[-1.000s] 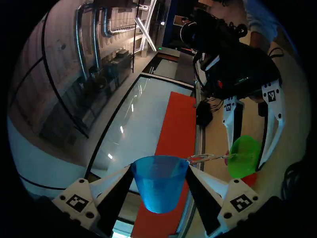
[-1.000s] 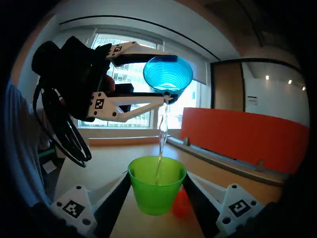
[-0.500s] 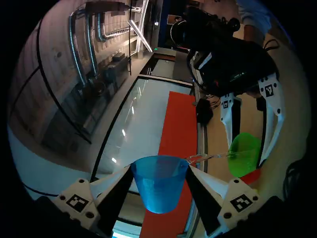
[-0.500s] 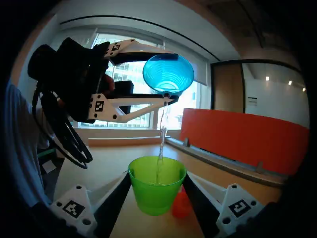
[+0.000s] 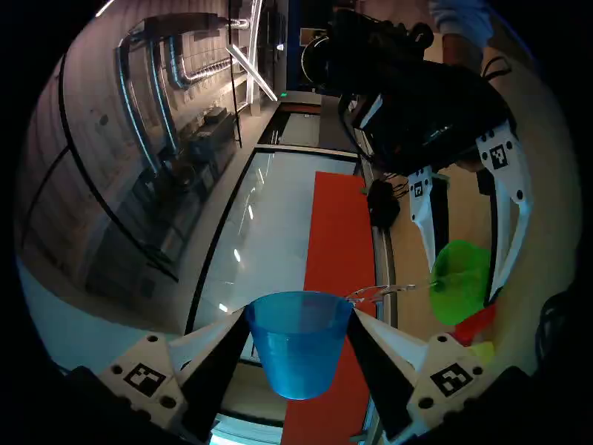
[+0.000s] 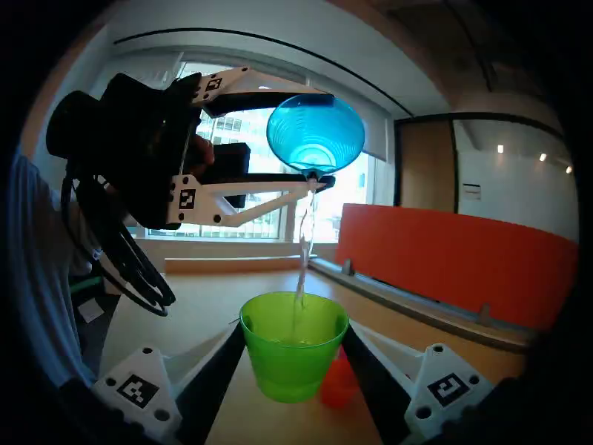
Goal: Pour water
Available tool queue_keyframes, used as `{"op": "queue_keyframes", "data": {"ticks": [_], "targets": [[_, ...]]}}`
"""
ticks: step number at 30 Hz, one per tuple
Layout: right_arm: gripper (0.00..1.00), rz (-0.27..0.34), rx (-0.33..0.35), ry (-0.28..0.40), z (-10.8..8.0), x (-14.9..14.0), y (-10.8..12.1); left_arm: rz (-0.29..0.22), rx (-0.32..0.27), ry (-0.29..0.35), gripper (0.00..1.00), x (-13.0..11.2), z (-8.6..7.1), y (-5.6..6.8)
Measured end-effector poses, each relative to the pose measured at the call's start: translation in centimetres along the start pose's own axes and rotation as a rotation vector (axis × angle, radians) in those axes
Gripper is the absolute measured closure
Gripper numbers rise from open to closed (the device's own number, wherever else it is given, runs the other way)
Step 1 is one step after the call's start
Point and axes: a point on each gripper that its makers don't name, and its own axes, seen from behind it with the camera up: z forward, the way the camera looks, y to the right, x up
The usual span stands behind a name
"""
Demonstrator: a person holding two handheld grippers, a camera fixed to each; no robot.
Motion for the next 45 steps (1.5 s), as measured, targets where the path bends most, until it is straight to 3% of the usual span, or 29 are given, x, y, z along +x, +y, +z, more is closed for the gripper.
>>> {"op": "queue_keyframes", "data": {"ticks": [31, 45], "targets": [[0.1, 0.004, -0.017, 0.013, 0.2, 0.2, 0.5, 0.189, 0.014, 0.012, 0.12, 1.4, 0.1, 0.3], [0.1, 0.006, -0.018, 0.018, 0.2, 0.5, 0.5, 0.211, 0.02, 0.021, 0.11, 2.1, 0.0, 0.2]]}}
